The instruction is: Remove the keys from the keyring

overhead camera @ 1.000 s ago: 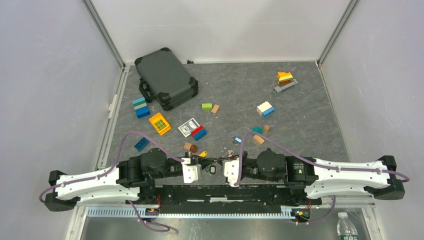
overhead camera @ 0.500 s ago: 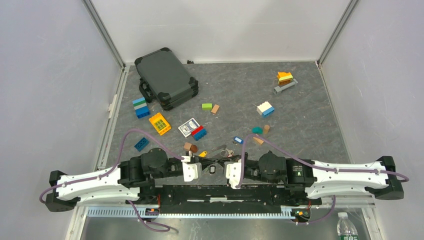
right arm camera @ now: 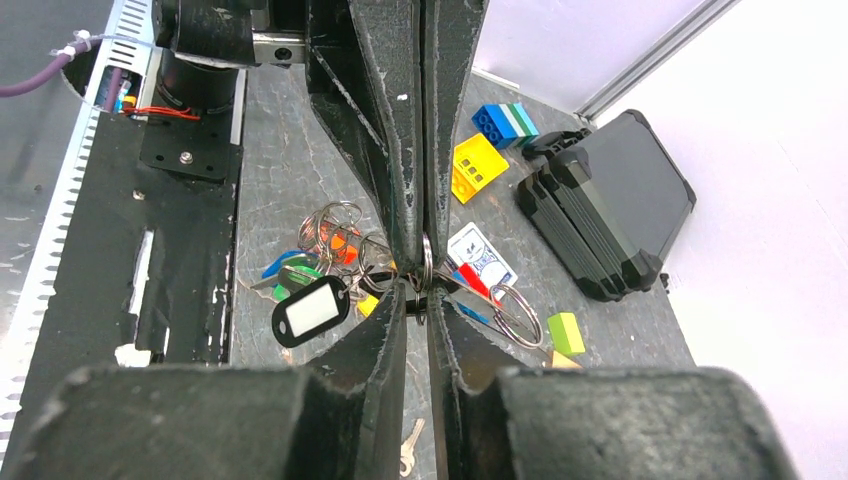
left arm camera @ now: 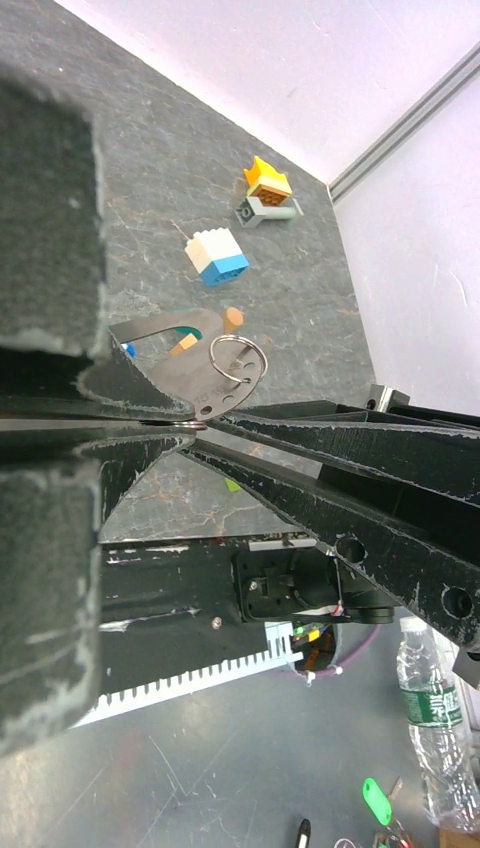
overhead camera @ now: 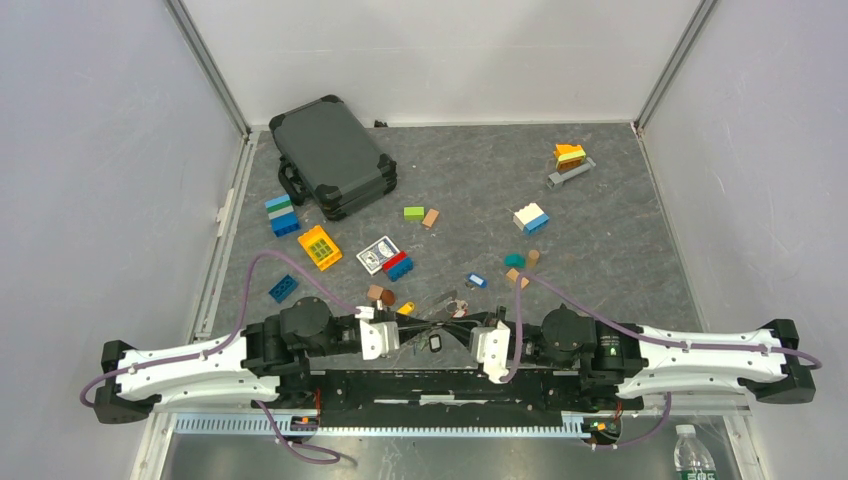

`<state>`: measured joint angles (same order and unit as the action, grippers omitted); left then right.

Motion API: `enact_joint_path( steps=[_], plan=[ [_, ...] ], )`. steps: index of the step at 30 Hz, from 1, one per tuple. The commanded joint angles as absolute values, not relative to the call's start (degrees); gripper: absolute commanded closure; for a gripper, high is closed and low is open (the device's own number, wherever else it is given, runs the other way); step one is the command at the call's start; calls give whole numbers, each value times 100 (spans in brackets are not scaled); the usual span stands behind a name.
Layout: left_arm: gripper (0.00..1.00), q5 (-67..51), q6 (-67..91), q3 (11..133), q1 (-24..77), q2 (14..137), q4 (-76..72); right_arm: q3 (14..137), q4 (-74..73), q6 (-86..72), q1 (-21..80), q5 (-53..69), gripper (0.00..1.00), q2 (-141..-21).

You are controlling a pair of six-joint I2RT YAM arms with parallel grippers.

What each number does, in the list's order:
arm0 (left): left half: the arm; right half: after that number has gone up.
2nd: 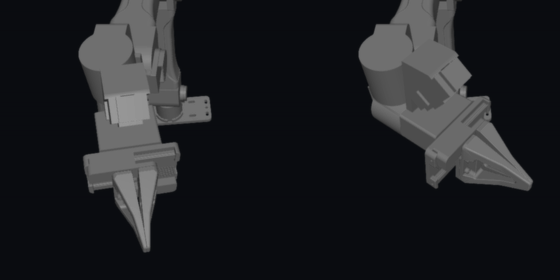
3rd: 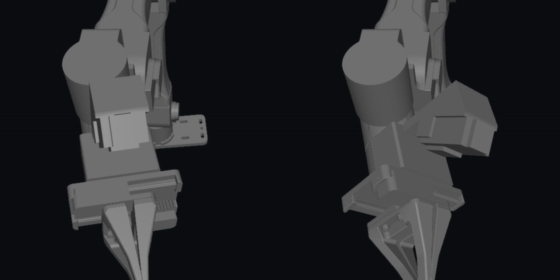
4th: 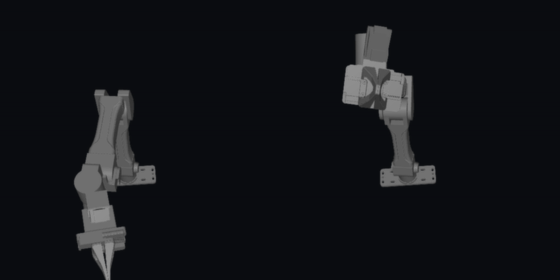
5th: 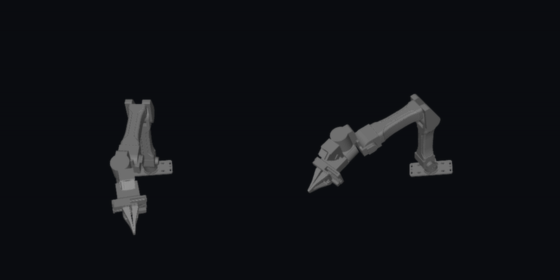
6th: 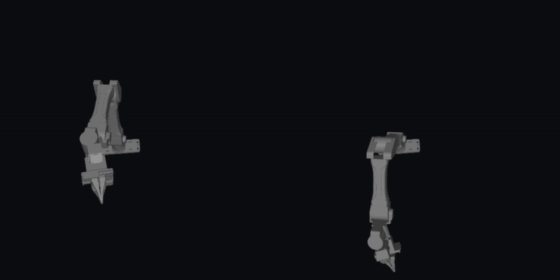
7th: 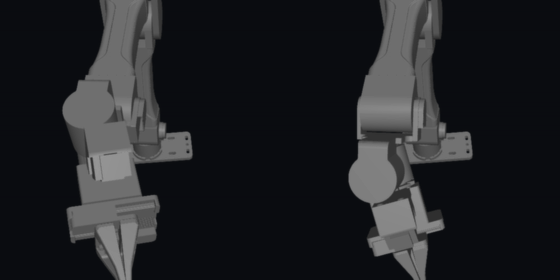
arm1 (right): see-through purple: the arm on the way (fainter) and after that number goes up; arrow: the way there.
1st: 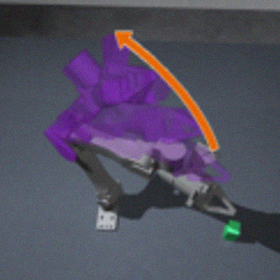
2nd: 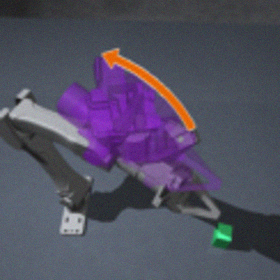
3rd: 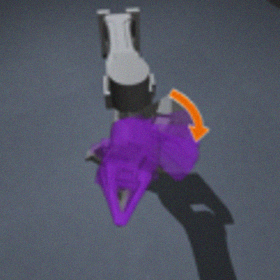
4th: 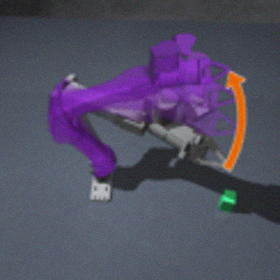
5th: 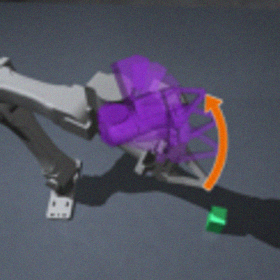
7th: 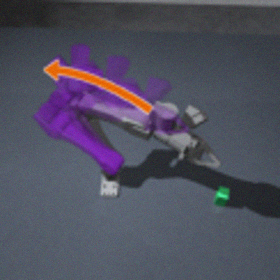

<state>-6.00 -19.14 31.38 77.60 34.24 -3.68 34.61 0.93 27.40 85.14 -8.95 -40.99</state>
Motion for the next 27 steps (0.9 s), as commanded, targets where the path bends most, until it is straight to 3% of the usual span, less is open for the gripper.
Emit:
enact_joint_path(
  steps=[1, 4, 7, 19, 24, 27],
  plan=[
    [98, -1138, -1531, 3102, 7836, 3470, -902, 3446, 728, 2883, 8484, -891, 83, -4001],
    [98, -1134, -1510, 3094, 7839, 3478, -922, 3404, 796, 2891, 8481, -841, 86, -3962],
    [98, -1134, -1483, 3082, 7838, 3468, -923, 3360, 864, 2900, 8480, -833, 100, -3896],
    [98, -915, -1491, 3032, 7835, 3349, -800, 4218, -436, 2778, 8481, -957, 100, -4002],
    [80, -837, -1467, 3009, 7837, 3336, -800, 4715, -1013, 2703, 8481, -960, 100, -4278],
    [75, -823, -1452, 3005, 7835, 3325, -792, 4880, -1217, 2652, 8483, -1003, 100, -4396]
  ],
)
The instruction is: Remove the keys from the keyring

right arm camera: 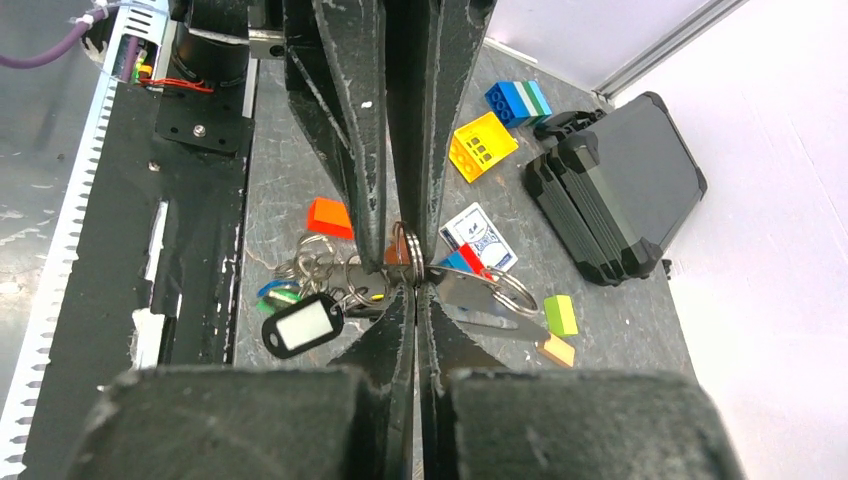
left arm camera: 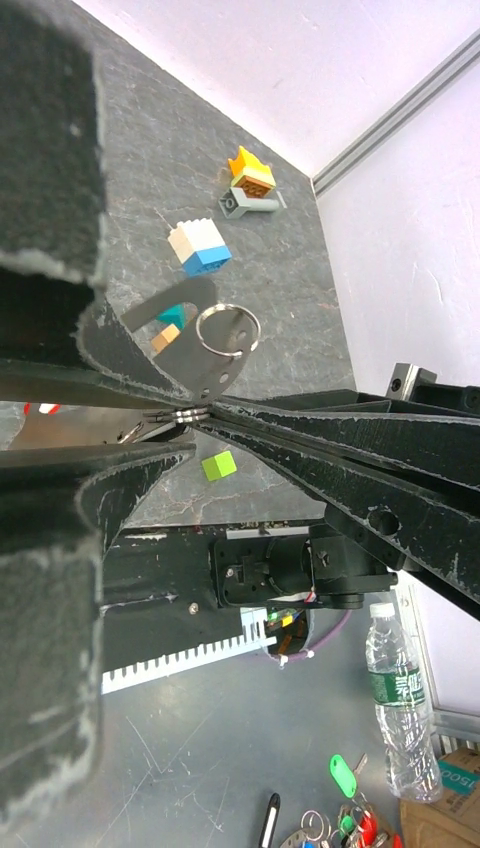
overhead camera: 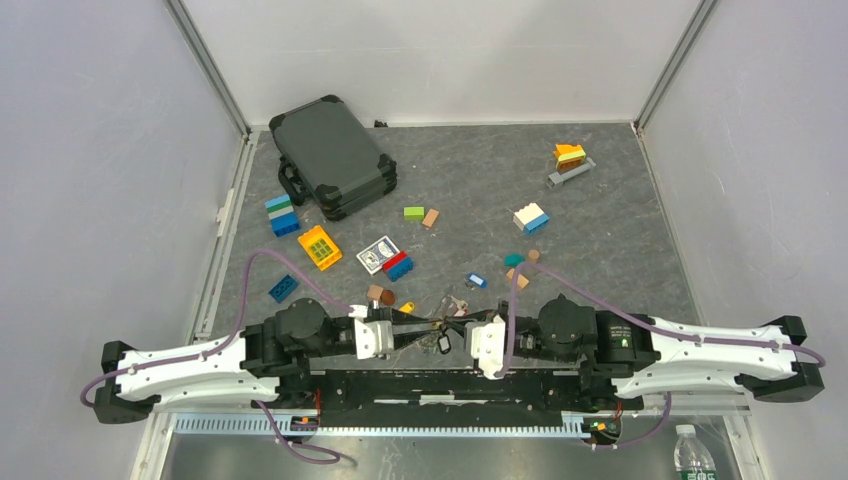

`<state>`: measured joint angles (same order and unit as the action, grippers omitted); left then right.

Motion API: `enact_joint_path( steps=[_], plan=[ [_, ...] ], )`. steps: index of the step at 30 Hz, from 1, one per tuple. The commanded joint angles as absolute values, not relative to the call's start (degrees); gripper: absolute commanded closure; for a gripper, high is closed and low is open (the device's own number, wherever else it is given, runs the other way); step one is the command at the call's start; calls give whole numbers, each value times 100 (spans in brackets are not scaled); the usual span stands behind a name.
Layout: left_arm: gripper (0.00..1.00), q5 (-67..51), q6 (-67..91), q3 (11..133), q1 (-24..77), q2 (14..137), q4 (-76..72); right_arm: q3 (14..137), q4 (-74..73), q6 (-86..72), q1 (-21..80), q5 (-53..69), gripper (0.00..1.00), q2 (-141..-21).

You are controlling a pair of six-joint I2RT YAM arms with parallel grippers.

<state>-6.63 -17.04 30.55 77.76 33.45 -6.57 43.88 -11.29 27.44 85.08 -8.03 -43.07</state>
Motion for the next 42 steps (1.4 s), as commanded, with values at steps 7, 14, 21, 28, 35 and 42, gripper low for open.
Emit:
enact_joint_path(
  steps=[7, 14, 21, 28, 35, 42],
  plan=[
    [69, -683, -1459, 2988, 7832, 3214, -698, 5157, -1565, 2541, 8481, -1096, 100, -4577],
    [75, -467, -1601, 3054, 7838, 3142, -472, 5440, -1935, 2479, 8481, -1040, 100, -4796],
    [98, -365, -1680, 3206, 7834, 3296, -242, 5406, -1864, 2473, 8481, -820, 100, -4786],
    [77, -248, -1685, 3233, 7839, 3372, -200, 5371, -1783, 2435, 8481, -670, 100, -4798],
    [82, -228, -1712, 3244, 7832, 3415, -246, 5284, -1649, 2391, 8477, -555, 100, -4799],
    [98, -270, -1744, 3256, 7839, 3452, -246, 5256, -1616, 2355, 8481, -511, 100, -4796]
  ],
)
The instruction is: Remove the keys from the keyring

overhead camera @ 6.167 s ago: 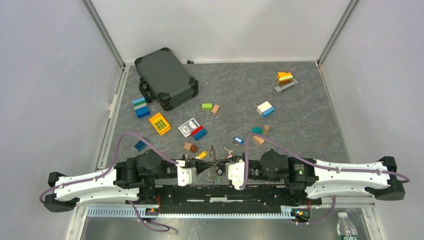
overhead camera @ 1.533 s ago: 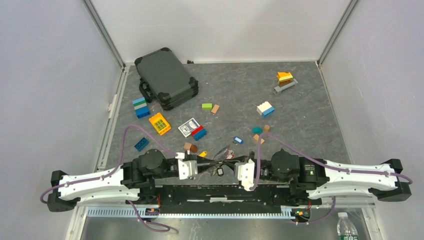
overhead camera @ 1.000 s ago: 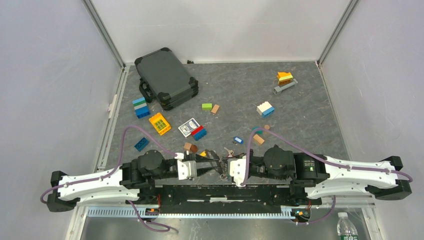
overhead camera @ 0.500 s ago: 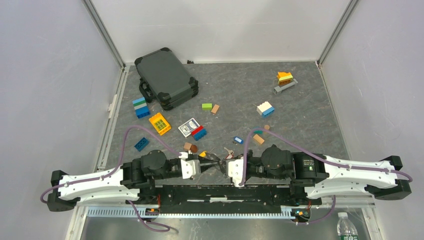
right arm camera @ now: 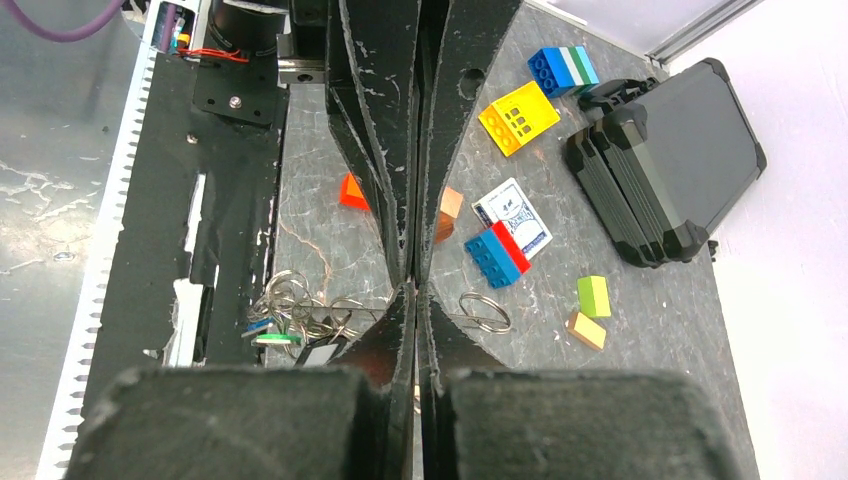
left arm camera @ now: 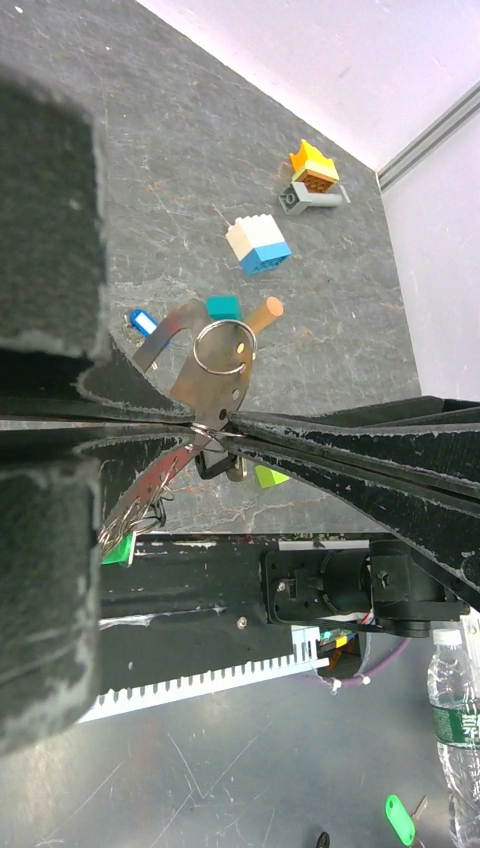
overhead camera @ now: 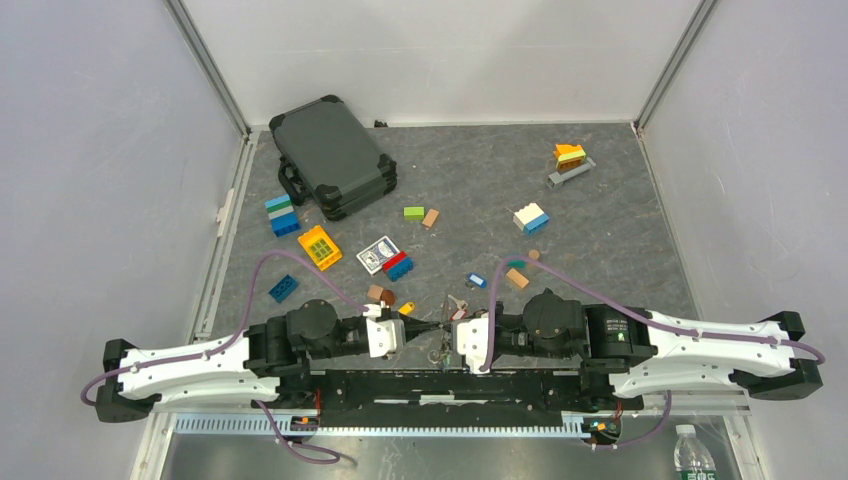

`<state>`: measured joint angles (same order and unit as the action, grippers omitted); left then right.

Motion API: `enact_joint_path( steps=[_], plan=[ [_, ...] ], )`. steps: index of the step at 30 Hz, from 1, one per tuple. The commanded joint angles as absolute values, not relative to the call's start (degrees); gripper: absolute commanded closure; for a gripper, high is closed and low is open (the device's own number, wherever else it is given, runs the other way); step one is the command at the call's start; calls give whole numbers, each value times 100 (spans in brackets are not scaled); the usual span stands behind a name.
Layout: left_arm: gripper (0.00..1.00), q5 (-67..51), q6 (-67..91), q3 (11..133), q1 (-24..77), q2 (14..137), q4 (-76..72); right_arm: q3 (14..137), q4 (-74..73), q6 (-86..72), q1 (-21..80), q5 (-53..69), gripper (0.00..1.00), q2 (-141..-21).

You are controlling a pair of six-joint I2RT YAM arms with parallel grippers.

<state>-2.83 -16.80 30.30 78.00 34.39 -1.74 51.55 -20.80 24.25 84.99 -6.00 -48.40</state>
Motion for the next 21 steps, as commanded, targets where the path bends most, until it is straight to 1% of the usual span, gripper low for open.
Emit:
enact_joint_path(
  steps=[1, 21],
  plan=[
    [98, -297, -1755, 3258, 7833, 3439, -238, 5248, -1621, 2355, 8481, -518, 100, -4798],
    [98, -211, -1850, 3363, 7832, 3223, -63, 4823, -1754, 2307, 8482, -929, 100, -4560]
  ],
)
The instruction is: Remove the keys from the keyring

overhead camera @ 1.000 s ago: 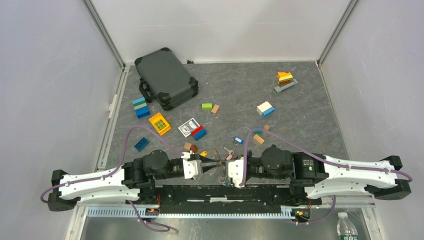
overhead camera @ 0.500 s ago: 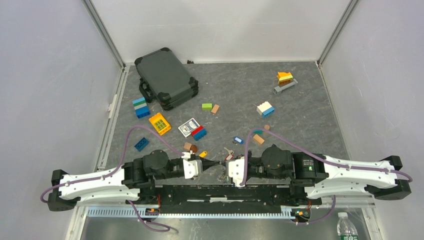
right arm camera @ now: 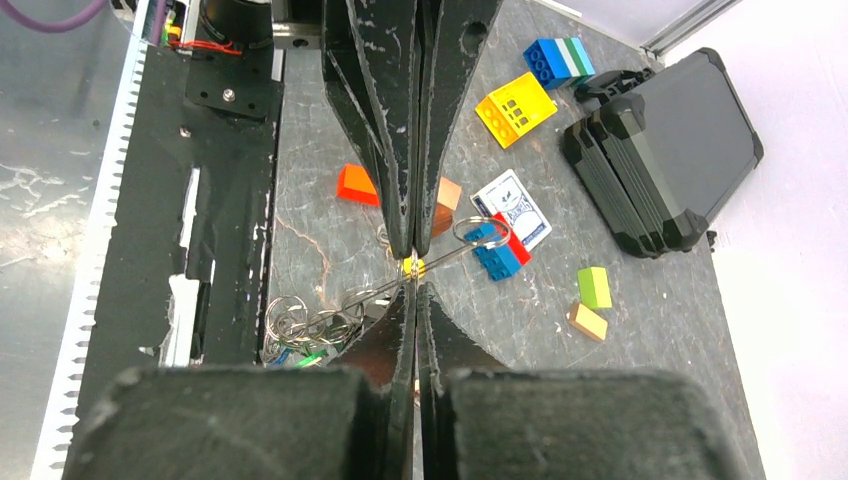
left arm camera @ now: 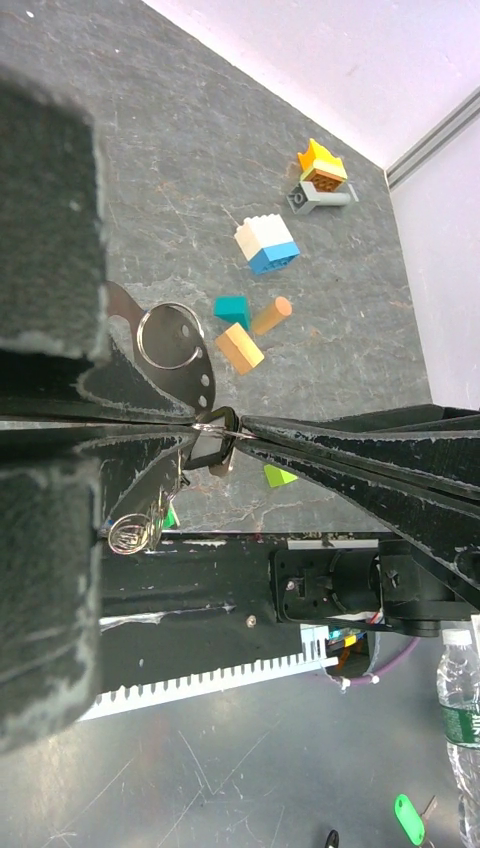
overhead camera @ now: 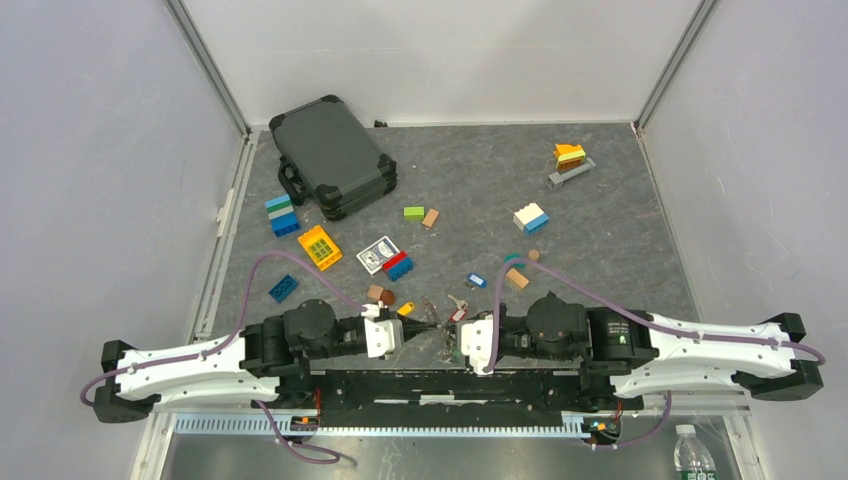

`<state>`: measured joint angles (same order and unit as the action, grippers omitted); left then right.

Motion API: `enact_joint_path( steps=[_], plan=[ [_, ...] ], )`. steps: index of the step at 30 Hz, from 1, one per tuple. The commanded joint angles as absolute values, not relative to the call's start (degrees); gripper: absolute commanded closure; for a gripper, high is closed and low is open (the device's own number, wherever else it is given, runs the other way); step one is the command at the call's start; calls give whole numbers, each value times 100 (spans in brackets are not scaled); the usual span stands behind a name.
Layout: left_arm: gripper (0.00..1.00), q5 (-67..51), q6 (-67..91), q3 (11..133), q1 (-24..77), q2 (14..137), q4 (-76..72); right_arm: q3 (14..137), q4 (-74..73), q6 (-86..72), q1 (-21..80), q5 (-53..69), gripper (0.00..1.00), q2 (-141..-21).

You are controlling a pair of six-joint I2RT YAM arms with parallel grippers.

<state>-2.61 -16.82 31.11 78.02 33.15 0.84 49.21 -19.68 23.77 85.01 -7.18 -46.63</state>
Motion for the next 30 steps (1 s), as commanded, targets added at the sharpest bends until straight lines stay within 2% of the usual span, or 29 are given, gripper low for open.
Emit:
enact_joint_path(
  steps=[1, 19, 25, 30],
  plan=[
    [98, -208, -1850, 3358, 7839, 3219, -62, 4795, -1742, 2305, 8482, -939, 100, -4554],
    [98, -121, -1813, 3261, 7832, 3077, -179, 4255, -1407, 2707, 8482, -1011, 100, -4566],
    [98, -23, -1746, 3263, 7837, 2882, 229, 4134, -1286, 2541, 8481, -1891, 100, -4505],
    [98, 528, -1564, 3291, 7835, 2543, 850, 3962, -952, 2401, 8481, -2904, 100, -4534]
  ],
)
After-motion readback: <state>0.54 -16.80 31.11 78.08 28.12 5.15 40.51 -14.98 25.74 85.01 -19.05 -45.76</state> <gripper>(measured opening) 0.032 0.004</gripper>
